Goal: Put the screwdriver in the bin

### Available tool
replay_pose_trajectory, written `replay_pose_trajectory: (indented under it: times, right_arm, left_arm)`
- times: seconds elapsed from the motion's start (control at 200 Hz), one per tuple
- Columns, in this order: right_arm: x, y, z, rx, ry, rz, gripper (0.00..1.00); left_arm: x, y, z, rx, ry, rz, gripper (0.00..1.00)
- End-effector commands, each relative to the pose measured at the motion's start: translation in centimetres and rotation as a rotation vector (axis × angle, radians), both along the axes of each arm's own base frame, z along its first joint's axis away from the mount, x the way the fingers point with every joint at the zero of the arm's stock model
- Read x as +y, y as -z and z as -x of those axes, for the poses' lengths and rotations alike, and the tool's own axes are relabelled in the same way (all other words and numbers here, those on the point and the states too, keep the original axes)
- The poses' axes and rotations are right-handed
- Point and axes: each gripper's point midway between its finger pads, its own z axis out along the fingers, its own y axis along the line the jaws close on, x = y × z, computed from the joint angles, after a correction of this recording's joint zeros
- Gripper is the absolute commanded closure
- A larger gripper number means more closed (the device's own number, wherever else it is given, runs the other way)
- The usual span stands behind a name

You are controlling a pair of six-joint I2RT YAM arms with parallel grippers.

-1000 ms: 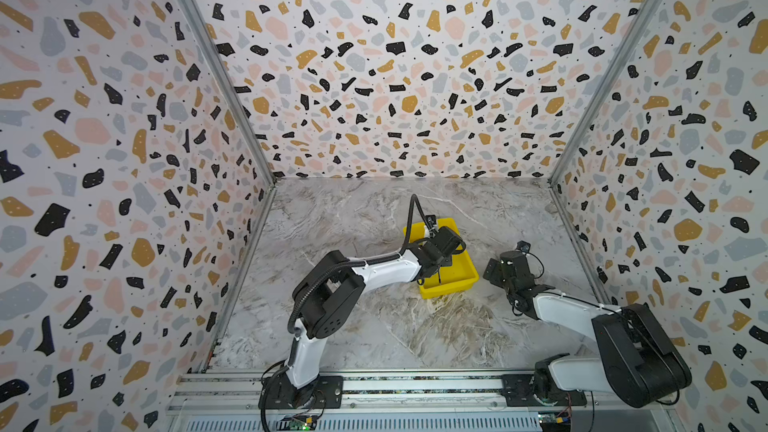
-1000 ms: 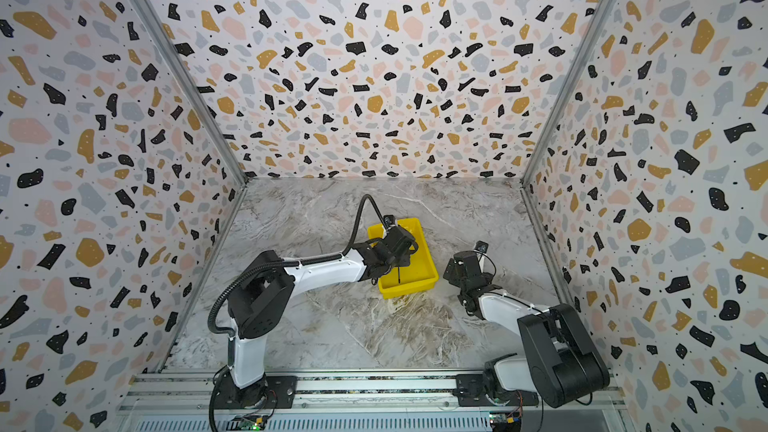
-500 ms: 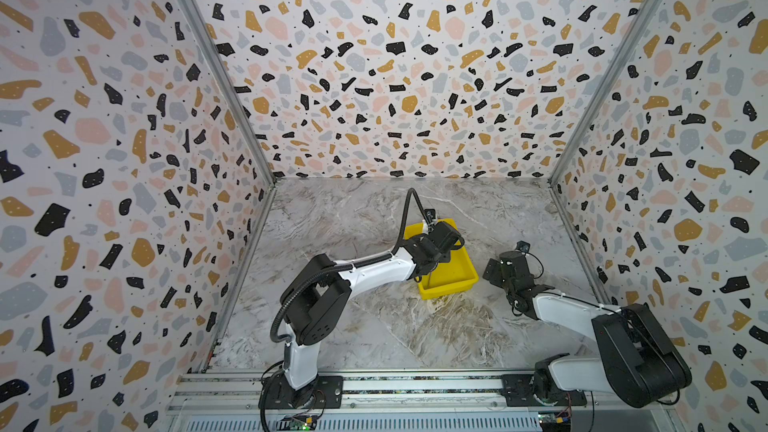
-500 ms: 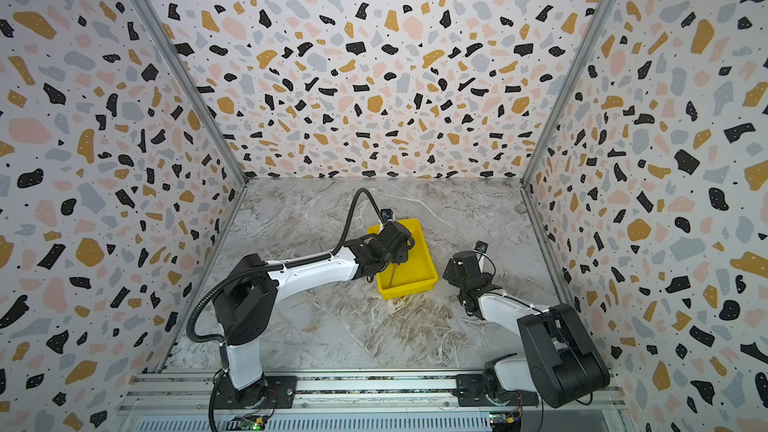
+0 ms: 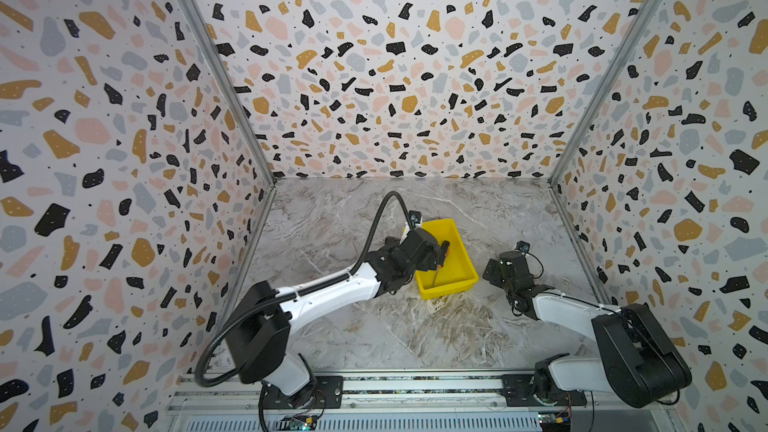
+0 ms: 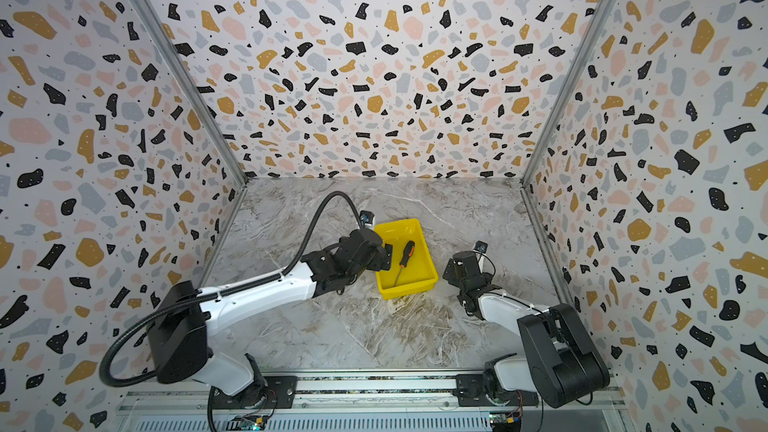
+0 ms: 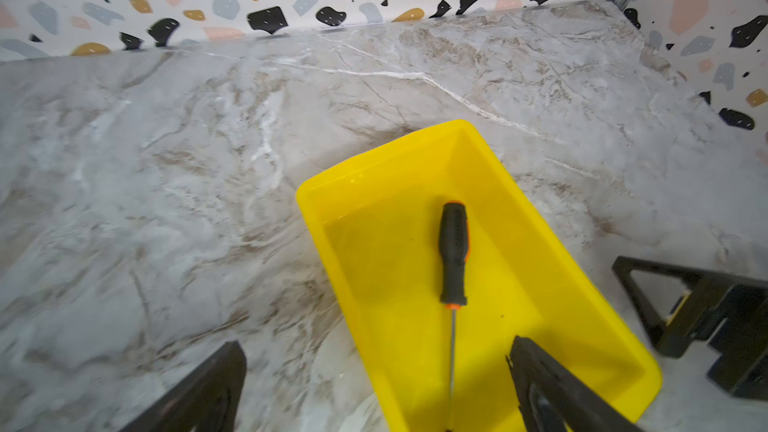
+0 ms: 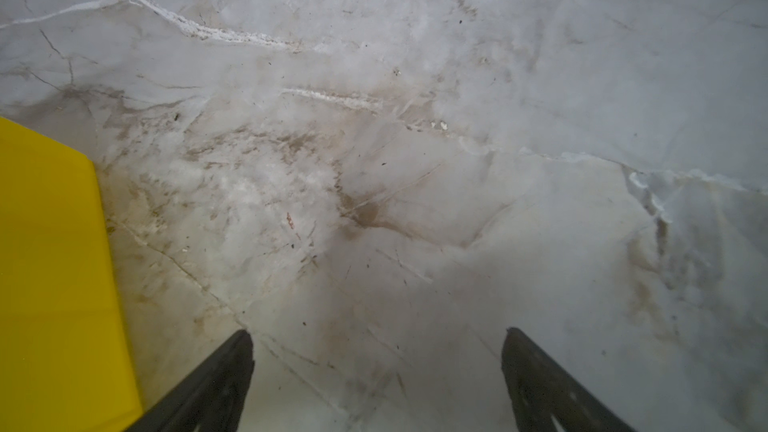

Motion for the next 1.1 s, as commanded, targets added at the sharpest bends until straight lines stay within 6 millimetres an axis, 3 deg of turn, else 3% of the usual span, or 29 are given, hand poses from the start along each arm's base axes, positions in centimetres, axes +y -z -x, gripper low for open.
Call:
replay_pose_trajectory:
  times: [0.0,0.15,0.315,0.456,0.551,0.746,0.841,0.876,0.946,1.006,1.051,1.091]
  right_arm:
    - [0.1,-0.8,-0.3,-0.008,-0.003,0.023,0.05]
    - [0.1,-0.8,-0.3,-0.006,-0.004,0.029,0.05]
    - [0.3,-0.7,-0.4,-0.002,-0.010,0.036,0.05]
    - [0.5,-0.6,-0.5,0.011,-0.018,0.041,0.05]
    - [-1.0,-1.1,-1.2,0.058,0.030,0.049,0.04]
    - [-4.5,-8.6,-6.6,-0.093,0.127,0.004,0.02]
    - [-7.2,-10.7,-7.3,-0.182,0.237,0.110,0.01]
    - [-7.3,-11.3,-7.6,-0.232,0.234,0.142,0.01]
    - [-6.2,-10.9,-8.0,-0.296,0.146,0.214,0.01]
    - [-4.7,-8.6,-8.4,-0.223,0.038,0.259,0.01]
    - [-4.8,-7.4,-8.7,-0.147,0.059,0.278,0.01]
    - [-4.9,-7.8,-8.9,-0.158,0.090,0.297,0.01]
  left_arm:
    - [4.6,1.3,1.1,-0.089,-0.073,-0.069,0.00]
    - [9.6,5.1,3.4,-0.094,-0.165,-0.114,0.00]
    - [11.9,9.1,5.4,-0.051,-0.163,-0.148,0.00]
    - [12.4,8.5,5.4,-0.080,-0.178,-0.130,0.00]
    - [13.0,8.1,5.5,-0.103,-0.206,-0.118,0.00]
    - [11.8,8.4,5.8,-0.089,-0.129,-0.077,0.00]
    - [11.6,8.7,5.8,-0.075,-0.118,-0.097,0.00]
    - [11.7,8.7,5.7,-0.075,-0.124,-0.107,0.00]
    - [11.8,8.7,5.6,-0.079,-0.137,-0.118,0.00]
    - [11.9,8.7,5.5,-0.082,-0.143,-0.126,0.00]
    - [12.0,8.6,5.4,-0.084,-0.149,-0.128,0.00]
    - [12.0,8.6,5.5,-0.083,-0.149,-0.132,0.00]
